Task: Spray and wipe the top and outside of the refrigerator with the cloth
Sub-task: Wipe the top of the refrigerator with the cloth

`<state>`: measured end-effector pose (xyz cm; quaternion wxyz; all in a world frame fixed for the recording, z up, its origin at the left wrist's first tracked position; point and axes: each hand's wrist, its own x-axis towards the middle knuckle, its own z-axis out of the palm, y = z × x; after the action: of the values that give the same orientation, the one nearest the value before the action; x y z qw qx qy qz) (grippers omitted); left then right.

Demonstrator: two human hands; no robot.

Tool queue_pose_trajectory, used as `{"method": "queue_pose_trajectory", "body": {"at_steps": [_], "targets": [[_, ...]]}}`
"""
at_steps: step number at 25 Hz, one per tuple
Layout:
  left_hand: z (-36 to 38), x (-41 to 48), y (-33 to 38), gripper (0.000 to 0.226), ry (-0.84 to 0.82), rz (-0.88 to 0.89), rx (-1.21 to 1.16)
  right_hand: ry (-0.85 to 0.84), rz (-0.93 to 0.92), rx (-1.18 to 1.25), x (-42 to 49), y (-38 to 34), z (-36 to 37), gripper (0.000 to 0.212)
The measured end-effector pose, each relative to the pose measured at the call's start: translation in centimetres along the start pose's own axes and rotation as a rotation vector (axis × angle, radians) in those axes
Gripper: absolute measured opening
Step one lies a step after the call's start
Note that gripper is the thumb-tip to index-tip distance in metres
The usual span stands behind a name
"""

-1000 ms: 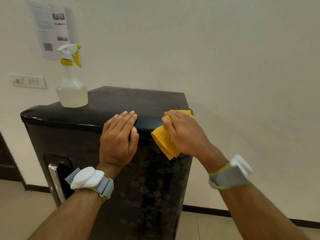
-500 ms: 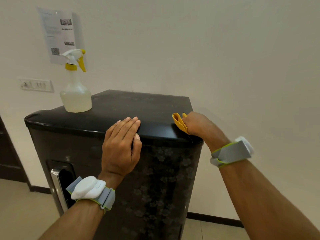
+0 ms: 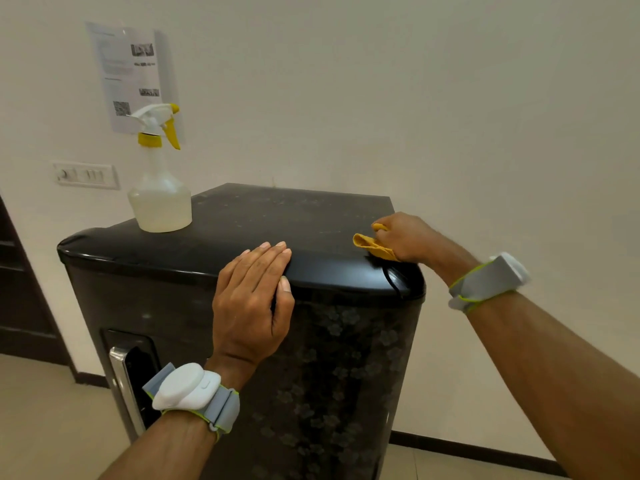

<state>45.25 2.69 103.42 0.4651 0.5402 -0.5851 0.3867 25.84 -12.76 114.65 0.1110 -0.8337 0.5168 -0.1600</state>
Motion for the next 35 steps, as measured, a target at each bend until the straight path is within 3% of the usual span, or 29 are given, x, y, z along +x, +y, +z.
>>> {"method": "queue_pose_trajectory", "body": {"at_steps": [4,6,8,12,16,18,21,25,27,29,31,33,35], "targets": [[-0.1,0.0,-0.2,0.042,-0.004,0.007,0.002,-0.045,-0.088,-0.069,0.8,-1.9,0.0,0.031],[-0.3,0.0,-0.2,0.041,-0.013,0.008,0.002,-0.034,-0.218,-0.144,-0.9,-2.1,0.3,0.04],[-0.3,0.0,-0.1,0.041,-0.017,0.009,0.002,-0.037,-0.292,-0.168,-2.3,-1.9,0.7,0.032],[-0.5,0.1,0.0,0.041,-0.035,-0.001,0.006,-0.144,-0.091,-0.266,-1.6,-3.4,-0.2,0.031],[-0.8,0.2,0.1,0.041,-0.059,-0.004,0.002,-0.154,-0.222,-0.322,0.5,-5.1,-0.1,0.032],[-0.6,0.1,-0.1,0.042,-0.045,-0.004,-0.002,-0.242,-0.31,-0.345,-0.3,-4.7,-0.3,0.034],[-0.1,0.0,-0.3,0.041,-0.023,0.003,-0.004,-0.291,-0.318,-0.483,-0.2,-4.5,-0.9,0.036],[-0.1,0.0,-1.0,0.04,-0.017,0.05,-0.007,-0.259,-0.328,-0.402,2.0,-7.3,0.9,0.029],[-0.2,0.1,-1.2,0.04,-0.022,0.069,0.001,-0.336,-0.428,-0.323,1.3,-6.9,0.3,0.037],[0.0,0.1,-1.1,0.04,-0.021,0.061,-0.009,-0.427,-0.385,-0.209,0.6,-5.4,-0.9,0.037],[0.1,0.1,-1.2,0.04,-0.015,0.053,-0.017,-0.355,-0.298,-0.309,1.6,-5.0,-1.2,0.037],[0.0,0.1,-1.2,0.04,-0.01,0.065,-0.022,-0.271,-0.336,-0.421,3.2,-5.9,0.1,0.044],[-0.1,0.0,-1.3,0.041,-0.013,0.081,-0.022,-0.298,-0.417,-0.338,3.1,-6.7,1.4,0.045]]}}
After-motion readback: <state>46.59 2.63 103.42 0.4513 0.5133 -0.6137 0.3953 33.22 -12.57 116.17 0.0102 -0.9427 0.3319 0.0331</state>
